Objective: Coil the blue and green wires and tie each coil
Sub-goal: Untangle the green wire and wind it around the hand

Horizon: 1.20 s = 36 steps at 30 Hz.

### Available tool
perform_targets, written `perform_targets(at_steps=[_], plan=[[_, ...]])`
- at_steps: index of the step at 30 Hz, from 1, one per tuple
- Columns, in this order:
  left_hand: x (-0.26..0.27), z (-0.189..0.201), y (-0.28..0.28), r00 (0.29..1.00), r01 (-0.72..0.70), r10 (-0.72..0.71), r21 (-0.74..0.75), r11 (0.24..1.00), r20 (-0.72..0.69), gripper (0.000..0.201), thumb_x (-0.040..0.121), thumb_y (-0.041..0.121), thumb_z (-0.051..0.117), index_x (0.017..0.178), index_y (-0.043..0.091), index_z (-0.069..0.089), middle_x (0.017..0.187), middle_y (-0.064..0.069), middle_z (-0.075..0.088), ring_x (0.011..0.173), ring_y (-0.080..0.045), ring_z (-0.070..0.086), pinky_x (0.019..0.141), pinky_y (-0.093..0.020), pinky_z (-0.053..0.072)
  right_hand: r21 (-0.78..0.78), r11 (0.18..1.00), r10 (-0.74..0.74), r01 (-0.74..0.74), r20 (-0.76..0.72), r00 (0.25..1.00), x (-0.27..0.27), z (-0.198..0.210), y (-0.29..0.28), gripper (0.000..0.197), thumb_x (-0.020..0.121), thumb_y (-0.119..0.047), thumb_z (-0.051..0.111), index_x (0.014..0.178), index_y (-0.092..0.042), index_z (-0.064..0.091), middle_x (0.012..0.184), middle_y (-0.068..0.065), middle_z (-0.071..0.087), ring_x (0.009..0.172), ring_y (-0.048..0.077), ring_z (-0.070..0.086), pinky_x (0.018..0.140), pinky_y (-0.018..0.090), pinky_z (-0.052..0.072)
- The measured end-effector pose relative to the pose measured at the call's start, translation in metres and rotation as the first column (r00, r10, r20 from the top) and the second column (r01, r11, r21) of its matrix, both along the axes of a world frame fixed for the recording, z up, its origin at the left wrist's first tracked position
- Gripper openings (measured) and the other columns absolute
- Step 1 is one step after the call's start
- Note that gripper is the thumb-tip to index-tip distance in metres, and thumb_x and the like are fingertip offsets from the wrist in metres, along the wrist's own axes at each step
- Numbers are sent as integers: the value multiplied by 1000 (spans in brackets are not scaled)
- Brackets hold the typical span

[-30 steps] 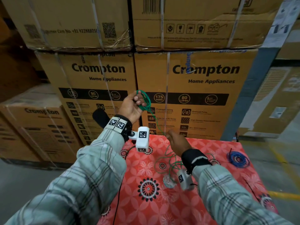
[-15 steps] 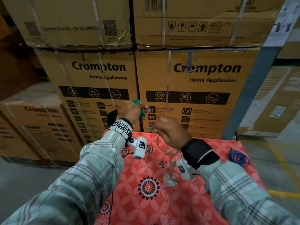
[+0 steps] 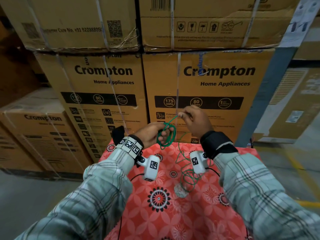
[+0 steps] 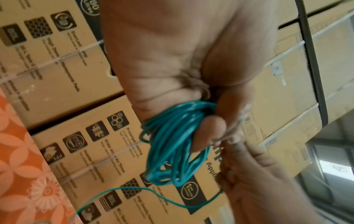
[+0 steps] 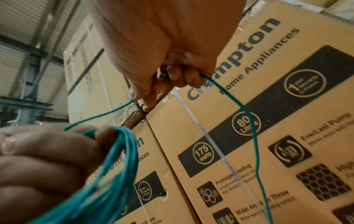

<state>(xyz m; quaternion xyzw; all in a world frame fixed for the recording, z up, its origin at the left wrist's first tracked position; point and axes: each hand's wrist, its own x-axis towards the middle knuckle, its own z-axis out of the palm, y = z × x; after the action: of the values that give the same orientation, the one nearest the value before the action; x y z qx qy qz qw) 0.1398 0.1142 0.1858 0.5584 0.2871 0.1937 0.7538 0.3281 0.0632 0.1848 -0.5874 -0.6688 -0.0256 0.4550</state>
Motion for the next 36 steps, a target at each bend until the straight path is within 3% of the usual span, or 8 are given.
perform_targets(at_steps=[4,11,17,21,25,30,33,36], plan=[[6,3,1,999,41,-35,-150,988,40,32,100,24,29,87,8,53,44,10,35,32,-4,30,41,-20,30,-119,992,-41,36,-47,998,3,-24,3,25,94,-27,56,70,-20,56,65,-7,51,64,13,46,57,27,28],[11,-2,-3,998,0,10,-151,989,62,33,104,29,29,80,15,46,41,11,28,29,-1,24,38,-17,26,-254,966,-19,-57,-285,958,-16,-71,1,29,98,-22,44,81,-9,63,74,5,62,70,20,55,64,36,42],[8,-4,0,936,-187,252,-260,947,247,32,104,29,32,80,14,47,40,10,30,31,-2,26,38,-17,31,-360,919,-3,-163,-420,908,-54,-104,-22,29,99,-10,41,89,-33,56,64,-15,45,57,1,41,60,24,38],[1,-9,7,830,-360,443,-282,889,339,28,104,21,32,82,14,48,45,9,37,37,-5,33,43,-18,37,-479,870,21,-115,-198,980,-68,-118,-46,22,98,-13,42,109,-11,60,78,-3,62,72,22,60,63,26,37],[-4,-26,8,819,-492,511,-140,859,260,20,102,8,33,86,13,45,55,5,47,44,-9,46,48,-23,42,-531,843,201,-84,167,965,-78,-106,-70,24,98,-25,40,110,-10,54,94,20,67,86,40,61,65,41,44],[-13,-55,-19,945,-318,327,190,929,-16,22,103,6,30,89,7,47,74,-5,60,57,-11,61,63,-26,50,-448,882,309,-147,314,898,-82,-76,-76,18,95,-30,31,88,-21,45,78,9,60,71,34,57,59,46,47],[-23,-68,-31,970,-189,225,289,938,-97,17,102,6,32,92,2,46,68,-3,58,54,-9,57,51,-18,45,-394,909,270,-136,309,912,-77,-66,-72,28,91,-33,33,101,-23,56,85,5,65,74,29,61,59,43,49],[-36,-76,-38,970,-87,153,314,945,-192,23,103,11,32,91,3,50,68,-4,59,56,-13,60,53,-19,47,-365,924,201,-117,200,959,-67,-61,-67,20,89,-36,49,89,-23,65,80,-2,67,74,21,62,64,40,49]])
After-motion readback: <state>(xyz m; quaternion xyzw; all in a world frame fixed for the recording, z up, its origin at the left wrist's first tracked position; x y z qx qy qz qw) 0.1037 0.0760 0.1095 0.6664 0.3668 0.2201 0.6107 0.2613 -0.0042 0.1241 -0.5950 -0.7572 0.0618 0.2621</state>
